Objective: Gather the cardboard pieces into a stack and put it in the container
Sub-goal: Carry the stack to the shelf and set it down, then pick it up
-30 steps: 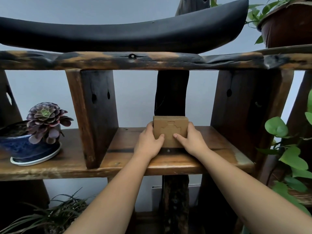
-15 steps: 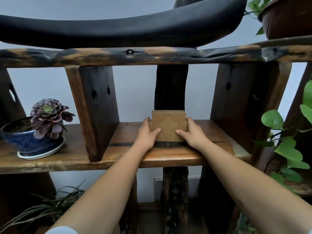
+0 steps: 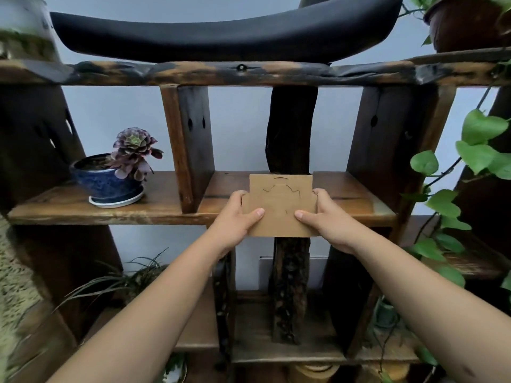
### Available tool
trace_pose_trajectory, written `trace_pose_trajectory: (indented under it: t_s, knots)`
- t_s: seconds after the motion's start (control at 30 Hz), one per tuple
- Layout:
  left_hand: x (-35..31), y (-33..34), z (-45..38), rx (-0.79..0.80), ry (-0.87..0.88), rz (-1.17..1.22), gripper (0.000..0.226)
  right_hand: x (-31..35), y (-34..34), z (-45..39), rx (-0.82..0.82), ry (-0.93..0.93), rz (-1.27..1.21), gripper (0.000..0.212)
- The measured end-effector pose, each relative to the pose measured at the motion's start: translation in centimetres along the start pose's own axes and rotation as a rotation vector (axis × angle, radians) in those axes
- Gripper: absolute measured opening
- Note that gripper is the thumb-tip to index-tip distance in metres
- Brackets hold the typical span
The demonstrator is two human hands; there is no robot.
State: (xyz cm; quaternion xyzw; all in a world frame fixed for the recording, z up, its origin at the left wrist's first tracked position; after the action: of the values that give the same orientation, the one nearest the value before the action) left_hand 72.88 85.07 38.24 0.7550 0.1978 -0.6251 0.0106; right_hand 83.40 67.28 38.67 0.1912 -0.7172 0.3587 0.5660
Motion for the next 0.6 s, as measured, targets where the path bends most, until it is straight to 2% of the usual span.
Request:
trace_pose_trajectory:
  t_s: [0.07,0.13,0.23,0.37,0.6]
  knots:
    - [1.3,0.4,2.4,0.024,-0.053,0.179,0.039,-0.6,1.1,2.1,0.028,0.012,-0.054,0.038]
    - [2.4,1.0,4.6,0.072,-0.098,0.225,0.034,-1.3,2.1,4.1,0.045,0.031,-0.051,0.037]
    - [3.5,1.4,7.5,0.078,-0.128,0.184,0.03,-2.3,3.5,6.8,0.039,0.058,-0.029,0.043]
    - [4.5,1.9,10.6,0.062,-0.161,0.12,0.025,-3.8,4.7,9.7,-0.009,0.106,0.047,0.036]
    - [6.1,3.1,14.8,0.034,-0.237,0.073,0.027,-5.9,7.0,13.2,-0.01,0.18,0.002,0.037]
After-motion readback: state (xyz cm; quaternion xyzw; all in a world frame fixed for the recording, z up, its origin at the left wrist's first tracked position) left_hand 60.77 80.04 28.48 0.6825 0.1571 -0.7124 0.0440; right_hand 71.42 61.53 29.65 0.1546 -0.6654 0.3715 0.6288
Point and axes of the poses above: each hand's wrist, its own z-axis away from the middle knuckle, its own y-axis out of the palm, x = y × z, the point moved 7 cm from there along -z, towards the middle knuckle, and after that the axes turned 7 degrees about x, right-handed, at the moved point
